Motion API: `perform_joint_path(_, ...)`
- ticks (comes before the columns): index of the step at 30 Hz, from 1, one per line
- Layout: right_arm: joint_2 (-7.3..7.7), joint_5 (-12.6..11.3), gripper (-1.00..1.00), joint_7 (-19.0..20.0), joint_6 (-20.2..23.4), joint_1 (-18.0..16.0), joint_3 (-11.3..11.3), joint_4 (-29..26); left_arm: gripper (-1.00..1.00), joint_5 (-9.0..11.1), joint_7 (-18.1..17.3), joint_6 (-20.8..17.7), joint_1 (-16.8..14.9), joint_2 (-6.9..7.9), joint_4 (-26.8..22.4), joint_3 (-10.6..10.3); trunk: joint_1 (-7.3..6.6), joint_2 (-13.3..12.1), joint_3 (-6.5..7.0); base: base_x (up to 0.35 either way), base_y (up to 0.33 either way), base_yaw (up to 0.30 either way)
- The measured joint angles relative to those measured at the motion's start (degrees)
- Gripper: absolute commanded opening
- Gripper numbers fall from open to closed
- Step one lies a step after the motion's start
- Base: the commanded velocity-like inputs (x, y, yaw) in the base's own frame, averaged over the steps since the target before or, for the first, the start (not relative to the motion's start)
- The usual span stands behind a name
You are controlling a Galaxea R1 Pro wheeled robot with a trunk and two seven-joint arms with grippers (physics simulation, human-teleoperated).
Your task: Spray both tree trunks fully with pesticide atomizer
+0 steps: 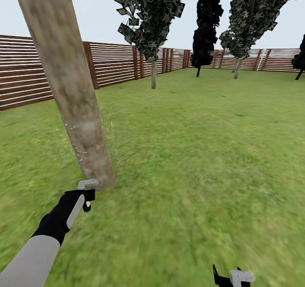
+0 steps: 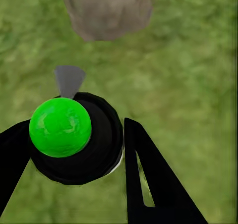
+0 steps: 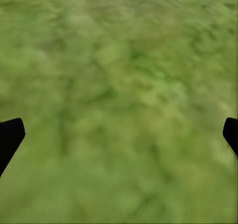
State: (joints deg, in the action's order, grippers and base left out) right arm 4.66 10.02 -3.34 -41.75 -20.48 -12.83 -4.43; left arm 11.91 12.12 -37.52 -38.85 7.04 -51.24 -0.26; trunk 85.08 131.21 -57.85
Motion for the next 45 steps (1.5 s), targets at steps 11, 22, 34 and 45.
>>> perform_joint_path(11, 0.0, 0.03, 1.0, 0.0, 0.0, 0.0, 0.0, 0.02, -1.0, 0.32, 4.18, 0.08, 0.0, 0.02, 0.0, 0.0, 0.0, 0.0, 0.0, 0.243, -0.177, 0.267)
perform_joint_path(22, 0.0, 0.07, 1.0, 0.04, 0.0, 0.0, 0.0, 0.01, -1.0, 0.27, 4.3, -0.01, 0.0, -0.01, 0.0, 0.0, 0.0, 0.0, 0.0, 0.185, -0.216, 0.099)
perform_joint_path(34, 0.0, 0.04, 1.0, 0.03, 0.0, 0.0, 0.0, 0.02, -1.0, -0.2, 4.74, -0.36, 0.0, -0.01, 1.23, -0.44, 0.0, 0.0, 0.0, 0.106, -0.269, 0.226)
perform_joint_path(45, 0.0, 0.04, 1.0, 0.09, 0.0, 0.0, 0.0, 0.03, -1.0, -0.16, 4.75, -0.26, 0.0, -0.03, 1.23, -0.44, 0.0, 0.0, 0.0, 0.057, -0.273, 0.026)
